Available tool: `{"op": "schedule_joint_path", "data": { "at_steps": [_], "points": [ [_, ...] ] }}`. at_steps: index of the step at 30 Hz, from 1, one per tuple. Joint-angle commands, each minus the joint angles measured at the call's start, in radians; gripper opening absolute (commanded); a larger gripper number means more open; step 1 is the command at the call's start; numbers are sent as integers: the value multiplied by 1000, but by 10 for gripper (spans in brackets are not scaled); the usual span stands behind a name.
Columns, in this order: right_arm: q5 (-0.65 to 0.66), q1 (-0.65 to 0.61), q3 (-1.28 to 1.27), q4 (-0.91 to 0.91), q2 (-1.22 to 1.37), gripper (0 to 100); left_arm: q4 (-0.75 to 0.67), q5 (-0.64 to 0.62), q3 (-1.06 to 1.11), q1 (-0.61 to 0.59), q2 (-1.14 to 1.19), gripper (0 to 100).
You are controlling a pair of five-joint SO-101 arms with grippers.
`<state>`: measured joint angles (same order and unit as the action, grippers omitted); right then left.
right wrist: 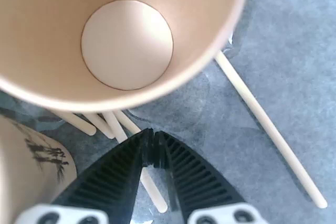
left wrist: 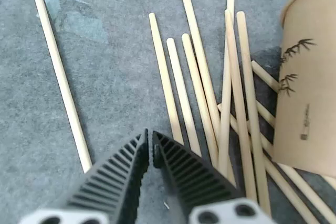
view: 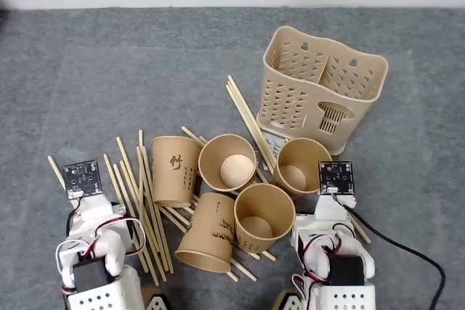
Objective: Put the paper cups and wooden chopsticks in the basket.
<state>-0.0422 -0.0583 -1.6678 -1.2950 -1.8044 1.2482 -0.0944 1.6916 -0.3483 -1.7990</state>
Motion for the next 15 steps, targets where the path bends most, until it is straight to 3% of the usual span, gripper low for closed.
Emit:
{"op": "schedule_joint_path", "data": {
  "at_steps": [1,5,12,15],
  "points": [
    [-3,-5,-15,-12,-8,14,2,-8,-8,-8,-9,15],
    [28,-2,38,-16,-8,15,2,-8,-8,-8,-9,15],
    [545,1,298,-18,-8,15,2,-8,-8,-8,-9,15],
    [594,2,390,-7,-8,11,2,-8,-8,-8,-9,15]
  ]
}}
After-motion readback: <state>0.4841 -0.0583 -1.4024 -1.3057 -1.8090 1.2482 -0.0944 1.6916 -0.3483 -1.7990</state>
